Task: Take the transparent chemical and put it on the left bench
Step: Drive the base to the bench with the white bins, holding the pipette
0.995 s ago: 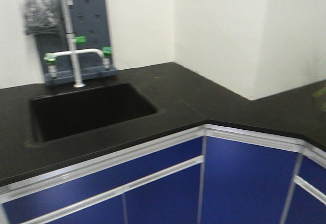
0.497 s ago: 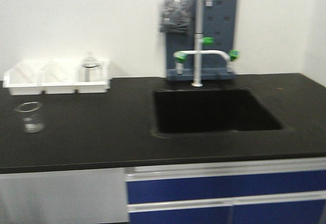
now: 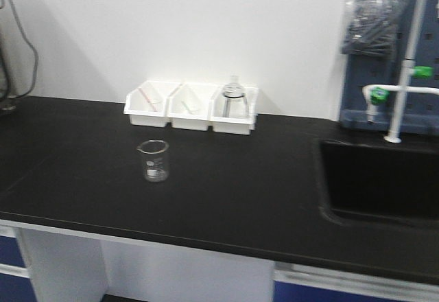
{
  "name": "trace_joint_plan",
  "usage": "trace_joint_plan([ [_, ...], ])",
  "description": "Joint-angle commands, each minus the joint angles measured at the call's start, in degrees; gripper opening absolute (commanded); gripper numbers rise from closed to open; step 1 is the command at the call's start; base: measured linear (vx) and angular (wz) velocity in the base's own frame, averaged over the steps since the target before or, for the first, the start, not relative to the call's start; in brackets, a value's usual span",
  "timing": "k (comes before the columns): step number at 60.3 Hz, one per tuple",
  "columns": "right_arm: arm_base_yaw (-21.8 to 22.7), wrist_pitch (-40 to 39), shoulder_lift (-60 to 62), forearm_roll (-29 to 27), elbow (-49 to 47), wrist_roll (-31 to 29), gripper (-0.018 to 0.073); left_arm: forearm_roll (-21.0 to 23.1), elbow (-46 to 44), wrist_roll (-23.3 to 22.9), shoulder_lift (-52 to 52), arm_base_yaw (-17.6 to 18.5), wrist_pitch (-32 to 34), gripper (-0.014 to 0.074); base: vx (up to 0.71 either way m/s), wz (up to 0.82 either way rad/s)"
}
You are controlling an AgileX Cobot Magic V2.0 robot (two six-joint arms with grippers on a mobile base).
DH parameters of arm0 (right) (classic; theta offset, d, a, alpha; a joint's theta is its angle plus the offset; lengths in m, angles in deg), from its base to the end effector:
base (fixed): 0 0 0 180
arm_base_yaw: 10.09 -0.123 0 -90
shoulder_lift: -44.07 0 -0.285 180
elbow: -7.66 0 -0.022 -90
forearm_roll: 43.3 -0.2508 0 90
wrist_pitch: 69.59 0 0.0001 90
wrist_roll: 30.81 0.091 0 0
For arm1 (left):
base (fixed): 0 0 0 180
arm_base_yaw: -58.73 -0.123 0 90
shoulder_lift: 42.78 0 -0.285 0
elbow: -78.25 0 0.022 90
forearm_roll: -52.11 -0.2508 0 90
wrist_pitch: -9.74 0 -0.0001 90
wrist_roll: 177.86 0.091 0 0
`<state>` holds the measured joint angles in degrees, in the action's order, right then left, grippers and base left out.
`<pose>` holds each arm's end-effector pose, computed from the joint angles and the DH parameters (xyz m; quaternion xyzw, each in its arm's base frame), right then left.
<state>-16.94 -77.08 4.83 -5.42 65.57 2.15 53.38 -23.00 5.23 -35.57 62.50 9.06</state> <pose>0.1198 0.0217 0.2919 -0.0996 0.7076 0.0418 0.6983 0.0566 -0.0038 0.2036 0.0336 0.6853 -0.0125 0.7274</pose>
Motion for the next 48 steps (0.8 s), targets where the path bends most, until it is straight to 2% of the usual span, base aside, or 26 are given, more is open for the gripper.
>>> trace_joint_plan([
  [1, -0.01, -3.47, -0.18, -0.05, -1.80, -0.15, -0.0004, 0.04, 0.93, -0.45, -1.10, 0.10, 4.49, -0.0004, 0.26, 0.43],
  [27, -0.01, -3.47, -0.18, -0.05, -1.80, -0.15, -0.0004, 0.04, 0.93, -0.45, -1.10, 0.10, 4.49, -0.0004, 0.29, 0.36],
  [48, -0.01, -3.47, -0.18, -0.05, -1.80, -0.15, -0.0004, 0.04, 0.93, -0.45, -1.10, 0.10, 4.49, -0.0004, 0.32, 0.07],
])
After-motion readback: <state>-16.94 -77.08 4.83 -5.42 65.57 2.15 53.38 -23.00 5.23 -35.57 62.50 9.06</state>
